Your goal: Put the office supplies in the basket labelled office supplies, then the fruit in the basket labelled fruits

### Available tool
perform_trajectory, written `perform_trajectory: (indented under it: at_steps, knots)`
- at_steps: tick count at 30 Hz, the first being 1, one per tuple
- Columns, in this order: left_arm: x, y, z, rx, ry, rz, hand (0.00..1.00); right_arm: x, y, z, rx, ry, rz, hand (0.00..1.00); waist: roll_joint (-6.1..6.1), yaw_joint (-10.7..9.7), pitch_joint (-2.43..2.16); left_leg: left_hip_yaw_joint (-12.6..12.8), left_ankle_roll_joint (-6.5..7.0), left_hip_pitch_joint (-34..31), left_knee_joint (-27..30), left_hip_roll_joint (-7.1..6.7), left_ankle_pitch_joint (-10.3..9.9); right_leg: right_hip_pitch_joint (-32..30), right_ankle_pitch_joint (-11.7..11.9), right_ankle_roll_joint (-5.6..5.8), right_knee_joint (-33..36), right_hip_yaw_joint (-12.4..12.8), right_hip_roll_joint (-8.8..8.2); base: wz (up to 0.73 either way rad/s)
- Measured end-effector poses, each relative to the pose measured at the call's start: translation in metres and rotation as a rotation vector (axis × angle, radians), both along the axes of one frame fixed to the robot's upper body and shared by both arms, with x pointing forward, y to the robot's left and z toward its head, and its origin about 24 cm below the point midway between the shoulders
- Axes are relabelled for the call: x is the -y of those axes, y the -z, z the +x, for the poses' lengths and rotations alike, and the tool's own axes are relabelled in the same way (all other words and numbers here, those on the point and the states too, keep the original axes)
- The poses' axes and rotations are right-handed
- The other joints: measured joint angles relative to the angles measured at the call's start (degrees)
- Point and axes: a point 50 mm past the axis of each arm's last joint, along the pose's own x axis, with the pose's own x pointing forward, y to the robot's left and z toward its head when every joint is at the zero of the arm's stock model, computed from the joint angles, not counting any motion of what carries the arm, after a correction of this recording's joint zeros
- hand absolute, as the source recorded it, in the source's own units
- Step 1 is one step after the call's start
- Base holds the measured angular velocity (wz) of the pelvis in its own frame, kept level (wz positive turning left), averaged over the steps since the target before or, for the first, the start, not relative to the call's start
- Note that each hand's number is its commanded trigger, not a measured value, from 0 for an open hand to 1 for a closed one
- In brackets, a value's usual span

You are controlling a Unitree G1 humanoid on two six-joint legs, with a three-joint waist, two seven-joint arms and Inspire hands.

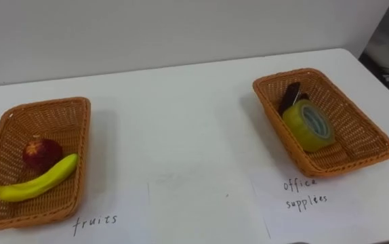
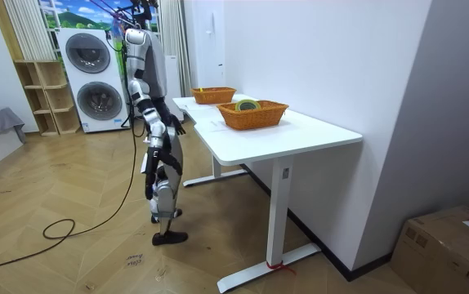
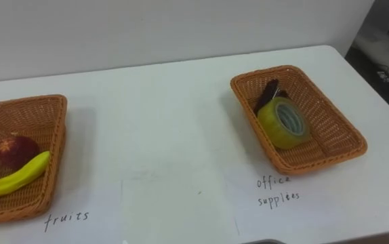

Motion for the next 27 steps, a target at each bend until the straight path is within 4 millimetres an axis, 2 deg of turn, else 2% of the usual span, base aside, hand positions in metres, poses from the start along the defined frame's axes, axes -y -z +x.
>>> perform_trajectory:
  at_steps: [3, 4, 5, 6, 8, 11, 13, 15, 20, 27]
  knots:
    - [0.004, 0.001, -0.001, -0.002, 0.000, -0.006, 0.00, -0.009, 0.005, -0.001, -0.041, -0.236, 0.041, 0.00, 0.05, 1.1, 0.04, -0.1, 0.08, 0.0, 0.1, -0.02, 0.0, -0.1, 0.0, 0.07, -0.1, -0.7, -0.20, 0.01]
    - [0.005, 0.001, -0.001, -0.002, 0.000, -0.004, 0.00, -0.013, 0.007, 0.001, -0.055, -0.372, 0.051, 0.00, 0.00, 1.7, 0.05, -0.1, 0.09, 0.0, 0.2, 0.02, -0.1, -0.1, 0.0, 0.07, -0.1, -0.8, -0.23, 0.00]
    - [0.005, 0.002, 0.000, -0.002, 0.002, -0.003, 0.00, -0.017, 0.008, 0.006, -0.066, -0.527, 0.059, 0.00, 0.01, 2.1, 0.07, -0.2, 0.10, -0.1, 0.2, 0.23, -0.1, -0.3, 0.0, 0.07, -0.1, -0.8, -0.24, 0.00]
    - [0.006, 0.002, 0.000, -0.005, 0.003, -0.004, 0.00, -0.019, 0.008, 0.010, -0.069, -0.606, 0.062, 0.00, 0.02, 2.5, 0.08, -0.1, 0.10, -0.1, 0.2, 0.24, -0.1, -0.3, 0.0, 0.07, -0.1, -0.6, -0.22, -0.05]
    - [0.007, 0.003, 0.000, -0.011, 0.014, -0.004, 0.00, -0.028, 0.010, 0.021, -0.098, -0.923, 0.077, 0.00, -0.05, 3.7, 0.09, -0.1, 0.10, 0.0, 0.1, 0.24, -0.1, -0.2, 0.0, 0.06, -0.1, -0.8, -0.22, 0.00]
    - [0.008, 0.003, 0.002, -0.011, 0.047, 0.002, 0.00, -0.039, 0.012, 0.034, -0.126, -1.203, 0.087, 0.00, -0.14, 5.2, 0.14, -0.3, 0.11, 0.0, 0.1, 0.23, -0.1, 0.4, 0.0, 0.07, -0.2, -0.9, -0.19, 0.06]
    - [0.010, 0.003, 0.004, -0.007, 0.060, 0.009, 0.00, -0.042, 0.011, 0.044, -0.142, -1.320, 0.064, 0.00, -0.19, 6.0, 0.20, -0.3, 0.11, 0.0, 0.0, 0.24, -0.1, 0.5, 0.0, 0.07, -0.3, -0.9, -0.19, 0.03]
    - [0.010, 0.003, 0.004, -0.006, 0.066, 0.016, 0.00, -0.045, 0.010, 0.053, -0.150, -1.399, 0.039, 0.00, -0.56, 6.4, 0.35, -0.6, 0.09, -0.1, 0.0, 0.21, -0.1, 1.0, 0.0, 0.10, -1.0, -1.5, -0.18, 0.11]
    - [0.012, 0.003, 0.002, -0.018, 0.098, 0.013, 0.00, -0.048, 0.010, 0.060, -0.147, -1.451, 0.027, 0.00, -0.94, 6.6, 0.44, -1.7, -0.01, -0.1, 0.0, -0.01, -0.3, 1.6, 0.0, 0.10, -1.3, -2.5, -0.19, 0.14]
    - [0.012, 0.003, -0.001, -0.027, 0.105, 0.015, 0.00, -0.048, 0.011, 0.055, -0.160, -1.447, 0.039, 0.00, -1.01, 6.6, 0.48, -1.9, -0.06, -0.1, 0.0, -0.05, -0.4, 2.0, 0.0, 0.10, -1.5, -2.9, -0.14, 0.01]
